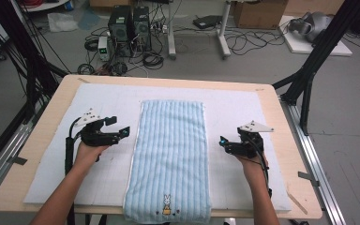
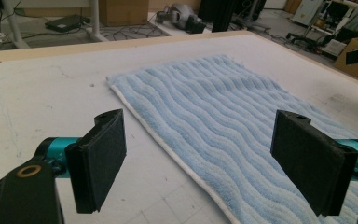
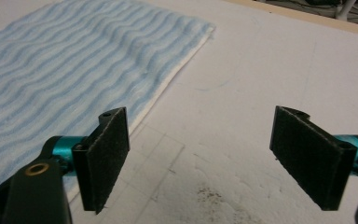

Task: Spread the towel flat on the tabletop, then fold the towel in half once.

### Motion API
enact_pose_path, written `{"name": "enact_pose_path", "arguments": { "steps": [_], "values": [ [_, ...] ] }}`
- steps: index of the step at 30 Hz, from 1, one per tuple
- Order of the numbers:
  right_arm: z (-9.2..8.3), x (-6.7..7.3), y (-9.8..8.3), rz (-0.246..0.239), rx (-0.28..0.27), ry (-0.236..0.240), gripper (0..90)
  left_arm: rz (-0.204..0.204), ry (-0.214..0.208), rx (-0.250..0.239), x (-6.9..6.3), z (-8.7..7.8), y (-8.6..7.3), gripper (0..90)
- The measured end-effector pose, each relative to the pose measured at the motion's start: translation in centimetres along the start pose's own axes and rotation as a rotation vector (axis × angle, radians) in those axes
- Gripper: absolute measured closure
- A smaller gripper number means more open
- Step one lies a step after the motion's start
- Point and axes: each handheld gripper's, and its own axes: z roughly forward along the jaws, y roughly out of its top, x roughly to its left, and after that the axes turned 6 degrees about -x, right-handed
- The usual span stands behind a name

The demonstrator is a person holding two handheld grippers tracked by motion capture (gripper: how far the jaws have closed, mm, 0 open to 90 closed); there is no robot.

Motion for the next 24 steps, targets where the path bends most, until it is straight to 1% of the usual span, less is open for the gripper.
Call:
{"name": "enact_pose_path", "arguments": {
  "steps": [2, 5, 8, 11, 13, 14, 18, 20, 21, 23, 24],
  "values": [
    [-0.1, -0.2, 0.0, 0.000, -0.007, -0.010, 12.8, -0.002, -0.002, -0.002, 0.2, 0.0, 0.1, 18.6],
    [0.0, -0.5, 0.0, 0.001, -0.019, -0.023, 12.1, 0.006, -0.023, -0.007, 0.1, 0.0, 0.2, 18.7],
    [0.2, -0.6, 0.0, 0.009, -0.009, -0.013, 12.1, 0.038, -0.023, -0.004, -0.3, -0.3, 0.3, 20.1],
    [0.3, -0.6, 0.0, 0.013, 0.002, -0.003, 12.1, 0.040, -0.016, -0.001, -0.3, -0.2, 0.2, 20.2],
    [0.2, -0.7, 0.0, 0.023, -0.005, -0.003, 12.1, 0.044, -0.016, 0.009, -0.3, 0.0, 0.1, 20.2],
    [0.1, -0.8, 0.0, 0.028, -0.010, -0.003, 12.1, 0.037, -0.014, 0.014, -0.3, 0.2, 0.0, 20.2],
    [-0.1, -1.2, -0.1, 0.039, -0.010, -0.013, 12.0, 0.035, -0.007, 0.025, -0.2, 0.3, -0.1, 20.2],
    [-0.1, -1.2, -0.1, 0.031, -0.008, -0.015, 12.1, 0.030, -0.002, 0.021, -0.2, 0.3, -0.1, 20.2],
    [-0.1, -1.2, -0.1, 0.031, -0.006, -0.014, 12.1, 0.033, 0.000, 0.021, -0.2, 0.2, 0.0, 20.3],
    [-0.1, -1.1, -0.1, 0.040, -0.002, -0.011, 12.1, 0.026, 0.004, 0.022, -0.1, 0.2, -0.1, 20.4],
    [0.0, -1.1, -0.1, 0.033, -0.002, -0.007, 12.1, 0.021, -0.001, 0.022, 0.0, 0.2, -0.1, 20.4]
  ]
}}
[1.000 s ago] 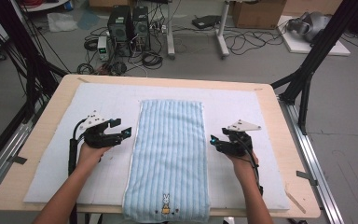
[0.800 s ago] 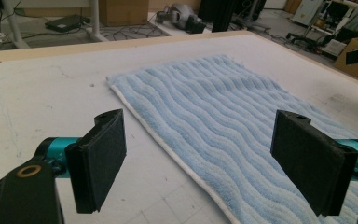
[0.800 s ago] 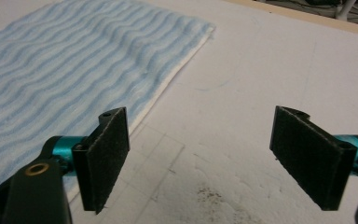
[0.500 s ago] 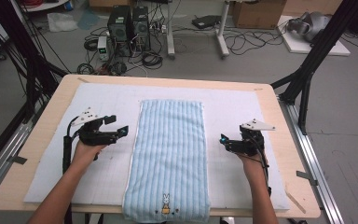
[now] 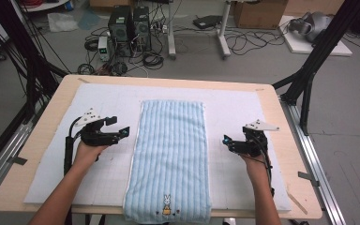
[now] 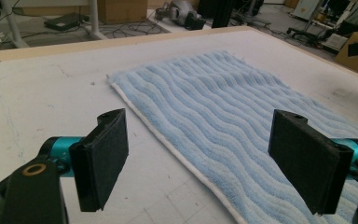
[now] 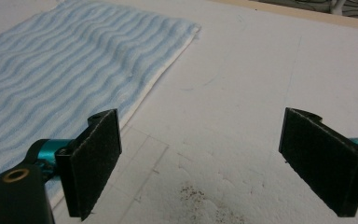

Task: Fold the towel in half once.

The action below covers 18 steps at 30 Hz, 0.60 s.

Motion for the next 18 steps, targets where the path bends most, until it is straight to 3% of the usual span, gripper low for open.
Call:
{"name": "enact_pose_path", "arguments": {
  "steps": [5, 11, 13, 18],
  "values": [
    [0.3, 0.2, 0.0, -0.007, 0.017, 0.010, 12.1, -0.005, -0.010, -0.010, 0.0, 0.1, 0.0, 21.0],
    [0.7, 0.6, -0.1, -0.020, 0.031, 0.032, 12.1, 0.001, 0.003, 0.029, 0.3, 0.9, 0.1, 23.5],
    [0.7, 0.8, 0.0, -0.019, 0.038, 0.038, 12.1, -0.007, 0.018, 0.030, 0.5, 1.4, 0.4, 23.1],
    [0.7, 0.8, 0.1, -0.010, 0.029, 0.054, 12.1, -0.026, 0.043, 0.087, 1.4, 4.1, 1.5, 26.3]
  ]
}}
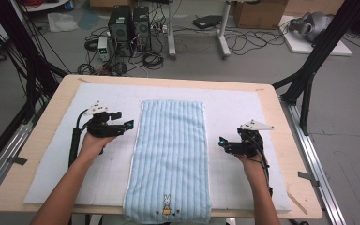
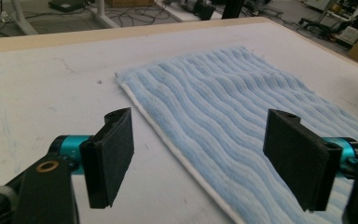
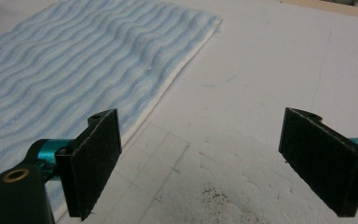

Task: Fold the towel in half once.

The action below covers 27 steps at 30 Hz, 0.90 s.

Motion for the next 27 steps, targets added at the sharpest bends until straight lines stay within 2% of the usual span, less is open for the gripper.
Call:
{"name": "enact_pose_path", "arguments": {
  "steps": [4, 7, 10, 11, 14, 18, 21, 23, 24, 26, 27],
  "values": [
    [0.3, 0.1, -0.1, 0.002, 0.016, 0.004, 12.1, 0.012, 0.026, 0.059, 0.0, 2.5, 0.7, 30.8],
    [0.4, 0.2, -0.1, -0.006, 0.020, 0.007, 12.1, 0.004, 0.053, 0.105, 0.0, 4.4, 0.8, 33.8],
    [0.3, 0.2, -0.1, 0.000, 0.020, 0.006, 12.1, 0.032, 0.085, 0.152, -0.4, 6.1, 0.8, 37.4],
    [0.3, 0.1, -0.1, -0.001, 0.018, 0.007, 12.1, 0.040, 0.099, 0.151, -0.5, 6.3, 0.7, 39.3],
    [0.3, 0.1, -0.1, 0.005, 0.016, 0.008, 12.1, 0.045, 0.159, 0.187, -0.4, 7.2, 0.3, 41.5],
    [0.3, 0.1, -0.1, 0.009, 0.013, 0.009, 12.1, 0.062, 0.198, 0.220, -0.1, 7.4, -0.1, 45.6],
    [0.4, 0.2, -0.1, 0.005, 0.013, 0.012, 12.2, 0.082, 0.178, 0.254, -0.2, 7.6, -0.5, 54.4],
    [0.4, 0.2, 0.0, 0.011, 0.016, 0.013, 12.2, 0.115, 0.164, 0.276, -0.3, 7.7, -0.7, 60.7],
    [0.5, 0.3, 0.0, 0.016, 0.016, 0.013, 12.2, 0.124, 0.161, 0.268, -0.4, 7.8, -0.8, 61.8],
    [0.7, 0.4, 0.1, 0.012, 0.019, 0.017, 12.2, 0.135, 0.142, 0.265, -0.6, 7.8, -0.8, 69.5],
    [0.9, 0.5, 0.2, 0.004, 0.022, 0.020, 12.3, 0.142, 0.133, 0.262, -0.7, 7.9, -0.9, 76.5]
  ]
}}
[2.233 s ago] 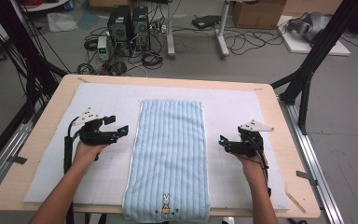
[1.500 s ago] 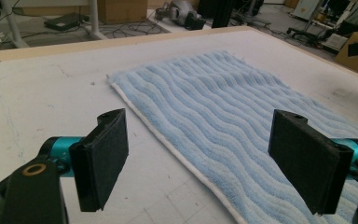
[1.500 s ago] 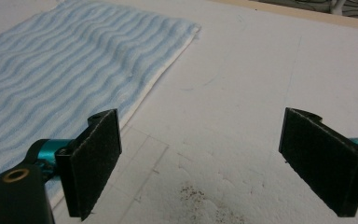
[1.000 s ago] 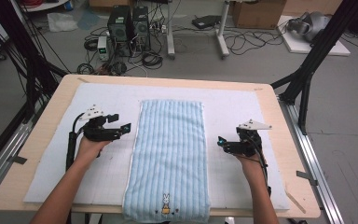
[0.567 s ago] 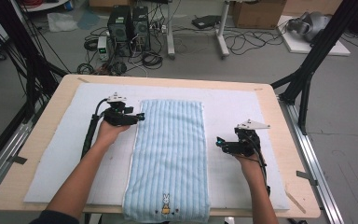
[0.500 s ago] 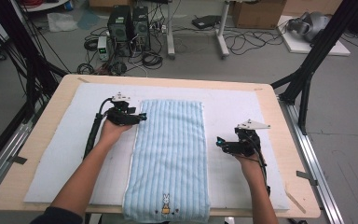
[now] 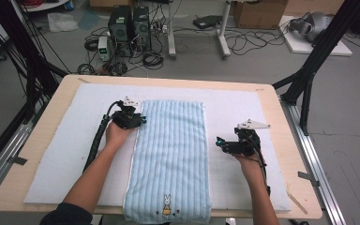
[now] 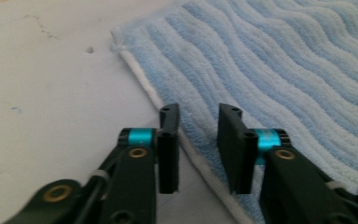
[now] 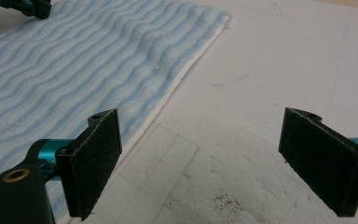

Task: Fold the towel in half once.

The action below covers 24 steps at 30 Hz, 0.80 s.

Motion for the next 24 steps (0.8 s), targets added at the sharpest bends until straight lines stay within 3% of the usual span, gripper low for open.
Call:
{"name": "enact_pose_path", "arguments": {
  "steps": [1, 4, 6, 9, 12, 18, 24],
  "values": [
    [0.2, 0.1, 0.1, 0.002, 0.000, 0.005, 12.6, 0.012, -0.004, 0.000, -0.1, 0.1, 0.0, 82.8],
    [1.0, 0.5, 0.6, 0.010, 0.003, 0.018, 12.9, 0.019, 0.017, -0.005, -0.4, 0.2, 0.1, 86.5],
    [1.7, 0.7, 1.1, -0.001, 0.019, 0.030, 12.9, -0.014, 0.013, -0.014, -0.2, 0.2, 0.0, 86.6],
    [3.5, 0.4, 1.8, -0.006, 0.065, 0.052, 12.3, -0.032, 0.011, -0.014, 0.0, 0.2, 0.0, 86.6],
    [5.2, 0.0, 2.3, 0.032, 0.096, 0.053, 12.9, -0.051, 0.006, -0.025, 0.2, 0.2, 0.0, 86.6],
    [7.5, 0.0, 3.3, 0.024, 0.116, 0.048, 38.2, -0.066, -0.007, -0.031, 0.5, 0.2, -0.1, 86.6],
    [9.8, 0.5, 3.7, 0.035, 0.171, 0.025, 50.7, -0.078, -0.018, -0.037, 0.6, 0.2, -0.2, 86.6]
  ]
}}
